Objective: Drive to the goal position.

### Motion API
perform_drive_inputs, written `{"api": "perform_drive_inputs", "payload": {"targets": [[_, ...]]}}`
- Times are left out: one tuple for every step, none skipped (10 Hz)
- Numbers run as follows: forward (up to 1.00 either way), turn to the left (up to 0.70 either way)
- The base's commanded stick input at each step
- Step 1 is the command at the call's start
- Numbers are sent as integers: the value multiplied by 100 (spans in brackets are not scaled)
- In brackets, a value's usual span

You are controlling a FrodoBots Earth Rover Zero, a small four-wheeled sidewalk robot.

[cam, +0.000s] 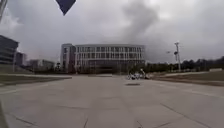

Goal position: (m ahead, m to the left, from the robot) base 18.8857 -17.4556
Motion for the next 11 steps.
{"api": "perform_drive_inputs", "payload": {"targets": [[70,0],[70,0],[70,0],[70,0],[70,0],[70,0],[70,0],[70,0],[70,0],[70,0],[70,0]]}}
